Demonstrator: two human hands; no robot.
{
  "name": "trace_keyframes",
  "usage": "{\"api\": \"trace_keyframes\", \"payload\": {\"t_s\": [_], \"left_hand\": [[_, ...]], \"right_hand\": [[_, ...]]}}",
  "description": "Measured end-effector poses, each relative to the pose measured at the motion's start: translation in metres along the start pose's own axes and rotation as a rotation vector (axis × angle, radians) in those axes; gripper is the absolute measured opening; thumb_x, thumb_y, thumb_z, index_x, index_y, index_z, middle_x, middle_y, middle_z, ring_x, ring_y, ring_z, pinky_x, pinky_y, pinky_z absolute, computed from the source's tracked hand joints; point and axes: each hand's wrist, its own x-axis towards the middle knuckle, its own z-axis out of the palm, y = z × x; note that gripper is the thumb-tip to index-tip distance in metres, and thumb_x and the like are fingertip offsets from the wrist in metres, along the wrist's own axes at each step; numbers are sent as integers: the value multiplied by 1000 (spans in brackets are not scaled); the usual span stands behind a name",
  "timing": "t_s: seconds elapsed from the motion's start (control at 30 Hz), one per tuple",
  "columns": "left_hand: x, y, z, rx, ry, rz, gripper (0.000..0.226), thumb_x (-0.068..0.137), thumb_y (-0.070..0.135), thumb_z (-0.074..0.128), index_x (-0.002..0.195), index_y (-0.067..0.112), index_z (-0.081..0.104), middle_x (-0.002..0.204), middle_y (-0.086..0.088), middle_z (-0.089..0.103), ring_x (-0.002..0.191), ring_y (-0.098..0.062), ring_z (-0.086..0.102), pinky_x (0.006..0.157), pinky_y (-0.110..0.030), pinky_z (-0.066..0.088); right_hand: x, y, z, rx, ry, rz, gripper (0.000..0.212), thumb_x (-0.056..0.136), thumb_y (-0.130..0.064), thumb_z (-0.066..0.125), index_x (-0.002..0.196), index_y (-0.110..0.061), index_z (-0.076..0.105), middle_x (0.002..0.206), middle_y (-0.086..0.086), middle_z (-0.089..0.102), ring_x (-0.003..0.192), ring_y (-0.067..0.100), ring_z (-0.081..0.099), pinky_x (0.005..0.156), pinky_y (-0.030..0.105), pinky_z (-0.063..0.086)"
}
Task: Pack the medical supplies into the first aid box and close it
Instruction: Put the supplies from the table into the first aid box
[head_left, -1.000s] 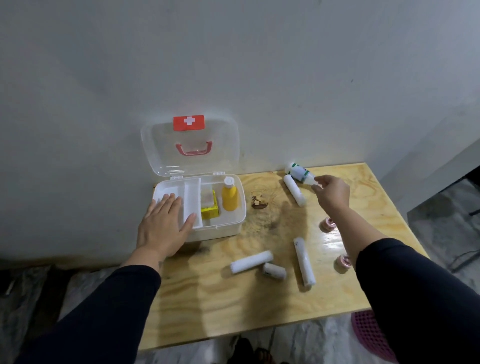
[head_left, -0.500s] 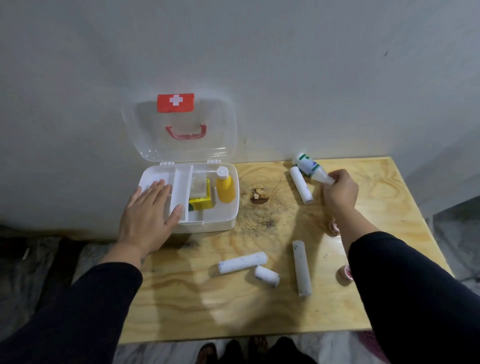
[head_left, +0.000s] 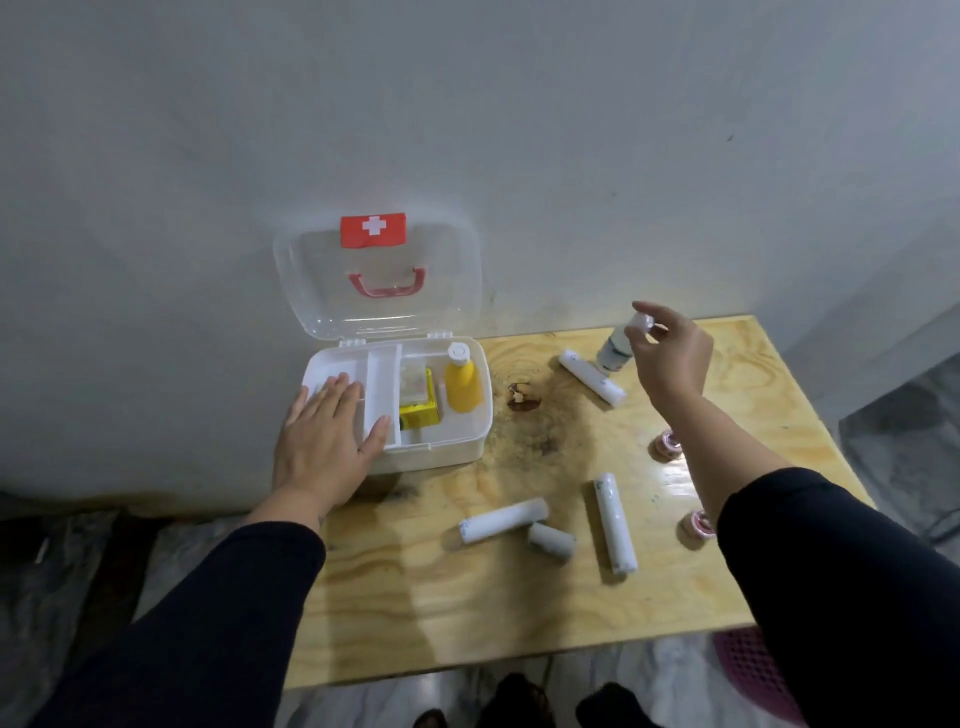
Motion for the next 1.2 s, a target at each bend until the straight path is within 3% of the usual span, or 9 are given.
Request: {"api": "trace_keyframes", "payload": {"t_s": [0.2,0.43,0.67,0.87,1.07,1.2], "left_hand": [[-2,0,-5,-31,-40,21,74,93,59,12,149,12,24,159,-4,19,146,-15,12,120,-35,-1],[-2,-2,-9,-9,-19,69,70,94,55,17,140,6,37,153,-11,32,144,-22,23,119,-43,11],[0,-3,-4,-49,1,35,77,90,60,13,141,8,37,153,-10,32,144,-20,23,120,-39,6],[0,-4,1,-22,24,30,92,82,68,-5,145,11,32,155,-6,29,145,-19,20,118,-37,0],[-1,-4,0,-29,20,41,87,86,66,2,145,10,31,156,-7,28,145,-20,20,119,-37,2],[-1,-4,-1,-53,-2,37,78,91,62,11,146,10,30,156,-8,25,145,-19,18,120,-38,1]], "right_hand": [[-42,-73,-15,27,-46,-160,26,86,-24,65,111,-27,69,100,-1,72,84,5,61,72,18,45],[-102,-136,5,115,-167,-263,30,81,-19,71,111,-23,69,94,-8,69,81,6,63,74,18,51],[-141,-118,63,22,-299,-236,26,80,-15,69,105,-20,71,97,2,73,89,12,67,78,25,55],[-150,-94,97,-119,-328,-251,26,83,-9,63,107,-16,68,101,5,72,88,16,64,71,19,43],[-148,-88,97,-98,-309,-263,25,83,-15,68,108,-15,68,104,5,71,91,16,65,75,21,47],[-141,-80,72,-7,-137,-155,23,87,-17,63,110,-15,67,106,3,71,97,14,64,85,26,51]]}}
